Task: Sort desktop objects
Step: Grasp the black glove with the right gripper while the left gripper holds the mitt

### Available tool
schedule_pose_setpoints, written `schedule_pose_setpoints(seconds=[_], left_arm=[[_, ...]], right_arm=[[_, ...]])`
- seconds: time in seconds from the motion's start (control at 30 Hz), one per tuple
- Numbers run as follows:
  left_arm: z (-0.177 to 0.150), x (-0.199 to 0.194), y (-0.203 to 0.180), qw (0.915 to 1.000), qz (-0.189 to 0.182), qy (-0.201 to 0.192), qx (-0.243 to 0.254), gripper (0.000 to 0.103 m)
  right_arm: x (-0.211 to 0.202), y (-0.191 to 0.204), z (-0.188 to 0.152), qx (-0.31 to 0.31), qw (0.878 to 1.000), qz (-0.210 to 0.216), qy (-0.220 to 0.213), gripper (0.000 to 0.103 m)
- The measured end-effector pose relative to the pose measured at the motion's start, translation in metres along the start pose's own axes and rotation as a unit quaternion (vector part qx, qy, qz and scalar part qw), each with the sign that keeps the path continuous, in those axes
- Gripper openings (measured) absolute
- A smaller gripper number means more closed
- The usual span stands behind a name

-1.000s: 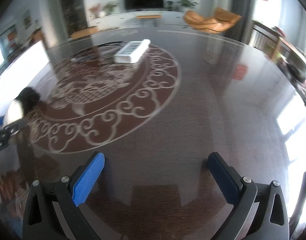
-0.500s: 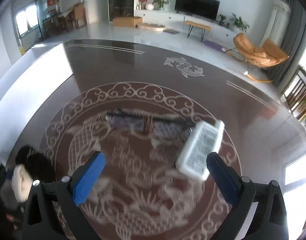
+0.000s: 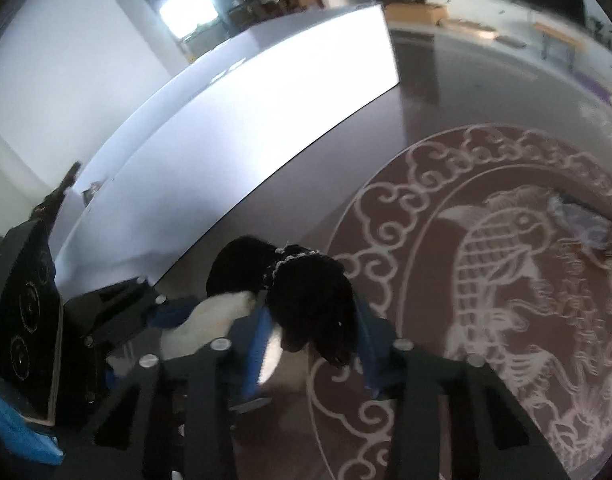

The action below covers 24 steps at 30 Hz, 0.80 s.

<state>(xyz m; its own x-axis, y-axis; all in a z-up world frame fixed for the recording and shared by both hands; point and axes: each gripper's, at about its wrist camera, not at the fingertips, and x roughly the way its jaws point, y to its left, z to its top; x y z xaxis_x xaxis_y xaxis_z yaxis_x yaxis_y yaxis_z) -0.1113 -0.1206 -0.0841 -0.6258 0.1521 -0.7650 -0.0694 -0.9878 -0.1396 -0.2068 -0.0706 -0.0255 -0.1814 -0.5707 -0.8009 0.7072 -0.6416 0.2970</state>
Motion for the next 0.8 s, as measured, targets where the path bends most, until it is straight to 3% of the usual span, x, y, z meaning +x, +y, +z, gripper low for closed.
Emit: schedule_pose_setpoints(seconds=[0.13, 0.23, 0.3, 0.33, 0.37, 0.43, 0.53, 0.63, 0.7, 0.73, 0.77, 0.8], left_arm=[[0.0, 0.002, 0.0, 1.0, 0.003, -0.001, -0.001, 0.062], [0.0, 0.002, 0.001, 1.0, 0.005, -0.002, -0.005, 0.062], [0.0, 0.001, 0.001, 0.9999, 0.015, -0.001, -0.007, 0.062], [0.0, 0.001, 0.001, 0.9998, 0.018, 0.001, -0.005, 0.065], [-0.001, 0.001, -0.003, 0.9998, 0.019, 0.006, 0.006, 0.069], [-0.002, 0.005, -0.009, 0.9988, 0.022, 0.027, 0.035, 0.095], [-0.007, 0.007, -0.014, 0.996, 0.043, 0.043, 0.065, 0.097], [-0.004, 0.008, -0.007, 0.9957, 0.044, 0.055, 0.061, 0.097], [0.001, 0.011, -0.001, 0.9955, 0.043, 0.058, 0.062, 0.096], [0.003, 0.012, 0.0, 0.9955, 0.042, 0.059, 0.061, 0.087], [0.004, 0.011, 0.001, 0.9957, 0.044, 0.055, 0.061, 0.075], [0.006, 0.007, 0.002, 0.996, 0.042, 0.05, 0.06, 0.047]], right_arm=[[-0.039, -0.025, -0.037, 0.07, 0.996, -0.055, -0.029, 0.029], [-0.079, -0.04, -0.081, 0.137, 0.983, -0.117, -0.045, 0.029], [-0.099, -0.039, -0.116, 0.17, 0.976, -0.129, -0.04, 0.035], [-0.103, -0.037, -0.129, 0.18, 0.976, -0.12, -0.032, 0.044], [-0.107, -0.034, -0.143, 0.187, 0.977, -0.1, -0.017, 0.061], [-0.114, -0.023, -0.154, 0.172, 0.98, -0.098, -0.001, 0.077], [-0.121, -0.013, -0.144, 0.094, 0.985, -0.145, 0.013, 0.08], [-0.111, -0.018, -0.12, 0.038, 0.988, -0.144, 0.028, 0.084], [-0.091, -0.017, -0.106, 0.016, 0.99, -0.133, 0.049, 0.084], [-0.082, -0.017, -0.099, 0.015, 0.991, -0.123, 0.056, 0.077], [-0.078, -0.017, -0.097, 0.016, 0.991, -0.12, 0.064, 0.054], [-0.073, -0.015, -0.097, 0.021, 0.988, -0.134, 0.076, 0.034]])
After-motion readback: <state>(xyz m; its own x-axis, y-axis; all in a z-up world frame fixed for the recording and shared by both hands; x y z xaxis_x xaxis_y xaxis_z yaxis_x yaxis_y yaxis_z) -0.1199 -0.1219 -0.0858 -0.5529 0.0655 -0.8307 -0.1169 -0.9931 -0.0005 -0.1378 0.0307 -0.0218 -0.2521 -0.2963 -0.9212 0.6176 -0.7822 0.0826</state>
